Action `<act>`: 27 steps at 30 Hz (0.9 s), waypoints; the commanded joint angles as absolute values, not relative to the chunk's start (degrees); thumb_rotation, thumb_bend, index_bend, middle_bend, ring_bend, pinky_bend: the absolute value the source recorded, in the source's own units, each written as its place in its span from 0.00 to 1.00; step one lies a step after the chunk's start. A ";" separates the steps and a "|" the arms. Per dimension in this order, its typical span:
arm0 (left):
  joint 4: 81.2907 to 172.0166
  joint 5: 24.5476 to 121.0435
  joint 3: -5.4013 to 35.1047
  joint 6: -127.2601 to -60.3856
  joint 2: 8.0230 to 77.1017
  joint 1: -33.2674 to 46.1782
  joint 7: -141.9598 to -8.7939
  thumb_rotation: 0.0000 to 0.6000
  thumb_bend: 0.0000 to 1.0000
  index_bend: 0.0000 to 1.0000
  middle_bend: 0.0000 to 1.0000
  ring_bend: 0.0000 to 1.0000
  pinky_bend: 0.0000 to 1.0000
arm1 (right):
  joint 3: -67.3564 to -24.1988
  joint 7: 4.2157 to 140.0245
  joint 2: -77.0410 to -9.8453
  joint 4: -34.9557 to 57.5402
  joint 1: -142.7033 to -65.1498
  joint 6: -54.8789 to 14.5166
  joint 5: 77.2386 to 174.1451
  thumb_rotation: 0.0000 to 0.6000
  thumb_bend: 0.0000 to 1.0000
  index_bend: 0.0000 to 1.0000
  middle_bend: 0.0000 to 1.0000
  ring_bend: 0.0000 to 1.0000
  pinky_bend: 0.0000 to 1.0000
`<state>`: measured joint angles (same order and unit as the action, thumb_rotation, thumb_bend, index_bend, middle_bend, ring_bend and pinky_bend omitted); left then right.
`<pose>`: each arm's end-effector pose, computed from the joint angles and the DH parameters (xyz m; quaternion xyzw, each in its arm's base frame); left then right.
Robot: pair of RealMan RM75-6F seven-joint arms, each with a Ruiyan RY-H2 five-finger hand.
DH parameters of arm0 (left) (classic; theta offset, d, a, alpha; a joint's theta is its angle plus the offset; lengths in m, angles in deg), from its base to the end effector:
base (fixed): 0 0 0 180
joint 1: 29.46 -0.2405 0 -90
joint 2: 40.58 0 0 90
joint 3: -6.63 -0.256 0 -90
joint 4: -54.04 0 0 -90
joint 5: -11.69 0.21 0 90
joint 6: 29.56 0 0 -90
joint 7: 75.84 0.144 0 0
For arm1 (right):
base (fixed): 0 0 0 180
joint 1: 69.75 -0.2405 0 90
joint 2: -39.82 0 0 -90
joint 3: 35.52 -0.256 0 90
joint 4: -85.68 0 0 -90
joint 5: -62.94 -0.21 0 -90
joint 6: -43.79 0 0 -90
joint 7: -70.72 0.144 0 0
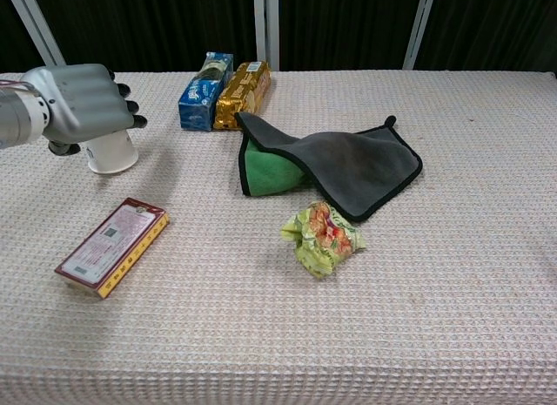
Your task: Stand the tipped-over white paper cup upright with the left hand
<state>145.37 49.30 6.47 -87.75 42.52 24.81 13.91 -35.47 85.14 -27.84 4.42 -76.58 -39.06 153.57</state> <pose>-0.1610 0.3503 -0.0041 -0.8542 0.0270 0.0173 0.5190 -0.3337 -0.1837 0.1417 0.6130 -0.4251 0.4135 0.5220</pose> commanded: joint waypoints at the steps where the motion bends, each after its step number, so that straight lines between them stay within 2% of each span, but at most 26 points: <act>1: 148.06 48.93 6.78 -89.28 40.95 24.89 10.79 1.00 0.32 0.08 0.10 0.11 0.21 | -35.46 85.25 -27.81 4.41 -76.64 -39.03 153.72 1.00 0.19 0.20 0.22 0.07 0.11; 5: 152.49 53.53 10.88 -94.87 37.22 20.16 -4.68 1.00 0.32 0.08 0.10 0.11 0.20 | -35.50 85.51 -27.60 4.48 -76.62 -39.01 153.66 1.00 0.19 0.20 0.22 0.07 0.11; 7: 153.41 58.37 12.80 -97.95 35.61 15.95 -17.09 1.00 0.32 0.08 0.10 0.11 0.20 | -35.54 85.62 -27.42 4.37 -76.70 -38.86 153.62 1.00 0.19 0.20 0.22 0.07 0.11; 12: 151.93 68.25 14.18 -103.05 33.79 5.49 -47.29 1.00 0.29 0.12 0.11 0.11 0.20 | -35.61 86.14 -27.43 4.58 -76.98 -38.51 153.69 1.00 0.19 0.20 0.22 0.07 0.11; 16: 147.65 74.86 11.82 -106.86 32.47 -2.86 -66.53 1.00 0.28 0.15 0.12 0.11 0.19 | -35.75 86.63 -27.69 5.29 -77.03 -38.56 153.64 1.00 0.19 0.20 0.22 0.07 0.11; 19: 144.01 79.39 8.99 -110.96 32.00 -7.90 -72.90 1.00 0.28 0.17 0.13 0.11 0.18 | -35.82 86.53 -27.59 5.37 -77.14 -38.67 153.82 1.00 0.19 0.20 0.22 0.07 0.11; 27: 142.31 88.28 1.61 -118.66 28.82 -17.57 -75.42 1.00 0.26 0.18 0.14 0.11 0.17 | -36.18 85.88 -27.60 4.74 -77.64 -38.74 154.18 1.00 0.19 0.20 0.21 0.07 0.11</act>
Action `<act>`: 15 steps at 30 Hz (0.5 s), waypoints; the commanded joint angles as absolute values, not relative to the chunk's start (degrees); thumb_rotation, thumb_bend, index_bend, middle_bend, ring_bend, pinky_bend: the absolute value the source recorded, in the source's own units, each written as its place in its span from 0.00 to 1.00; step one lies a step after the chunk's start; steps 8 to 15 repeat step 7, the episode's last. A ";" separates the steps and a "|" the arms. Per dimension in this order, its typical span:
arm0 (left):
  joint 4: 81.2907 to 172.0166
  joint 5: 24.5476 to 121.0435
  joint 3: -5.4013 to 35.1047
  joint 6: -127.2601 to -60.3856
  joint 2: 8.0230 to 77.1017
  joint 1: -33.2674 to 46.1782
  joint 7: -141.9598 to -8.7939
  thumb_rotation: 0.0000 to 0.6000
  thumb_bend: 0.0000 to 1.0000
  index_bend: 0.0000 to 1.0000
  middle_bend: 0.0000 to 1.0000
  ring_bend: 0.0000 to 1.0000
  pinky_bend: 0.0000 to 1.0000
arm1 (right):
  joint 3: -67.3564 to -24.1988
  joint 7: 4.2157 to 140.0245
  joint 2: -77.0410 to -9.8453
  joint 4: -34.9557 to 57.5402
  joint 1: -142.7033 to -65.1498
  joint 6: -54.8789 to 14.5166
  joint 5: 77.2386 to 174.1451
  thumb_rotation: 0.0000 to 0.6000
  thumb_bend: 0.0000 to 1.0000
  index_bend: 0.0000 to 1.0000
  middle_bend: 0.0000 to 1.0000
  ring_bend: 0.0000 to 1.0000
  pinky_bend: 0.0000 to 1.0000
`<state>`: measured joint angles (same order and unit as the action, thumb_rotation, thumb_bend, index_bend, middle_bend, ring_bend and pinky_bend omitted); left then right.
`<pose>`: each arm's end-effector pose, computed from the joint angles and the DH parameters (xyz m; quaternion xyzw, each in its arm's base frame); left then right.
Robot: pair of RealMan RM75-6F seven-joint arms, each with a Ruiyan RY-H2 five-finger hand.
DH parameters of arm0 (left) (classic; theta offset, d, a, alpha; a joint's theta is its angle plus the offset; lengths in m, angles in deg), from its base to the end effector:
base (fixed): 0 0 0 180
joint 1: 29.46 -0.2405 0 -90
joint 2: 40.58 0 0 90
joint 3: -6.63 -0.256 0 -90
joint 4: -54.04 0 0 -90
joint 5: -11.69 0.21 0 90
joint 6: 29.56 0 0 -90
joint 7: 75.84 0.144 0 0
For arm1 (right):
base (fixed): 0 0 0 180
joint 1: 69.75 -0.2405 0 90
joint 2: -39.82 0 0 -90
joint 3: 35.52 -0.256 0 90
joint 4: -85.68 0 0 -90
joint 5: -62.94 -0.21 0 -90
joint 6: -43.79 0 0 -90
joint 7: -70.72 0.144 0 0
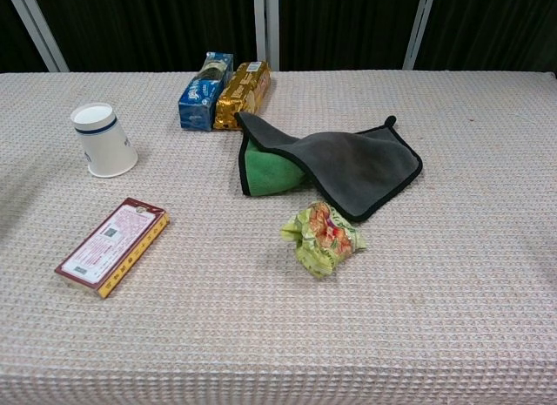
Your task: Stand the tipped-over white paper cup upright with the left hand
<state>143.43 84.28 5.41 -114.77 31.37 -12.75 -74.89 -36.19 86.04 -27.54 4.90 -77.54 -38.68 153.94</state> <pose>-0.3030 0.2290 0.1205 -0.5708 -0.4192 -0.4011 0.5811 -0.3313 -0.1921 0.1449 0.6163 -0.4183 0.4205 0.5180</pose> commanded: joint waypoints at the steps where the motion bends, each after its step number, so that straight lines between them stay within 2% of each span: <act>1: 143.11 88.85 0.97 -119.23 28.21 -18.65 -75.48 1.00 0.25 0.18 0.14 0.11 0.17 | -36.12 85.64 -27.64 4.55 -77.73 -38.76 154.44 1.00 0.19 0.20 0.21 0.07 0.11; 7: 143.59 92.05 0.43 -123.21 28.26 -22.66 -75.49 1.00 0.23 0.18 0.14 0.11 0.16 | -35.91 84.46 -27.92 3.58 -78.05 -39.24 155.67 1.00 0.19 0.20 0.21 0.07 0.11; 15: 143.59 92.05 0.43 -123.21 28.26 -22.66 -75.49 1.00 0.23 0.18 0.14 0.11 0.16 | -35.91 84.46 -27.92 3.58 -78.05 -39.24 155.67 1.00 0.19 0.20 0.21 0.07 0.11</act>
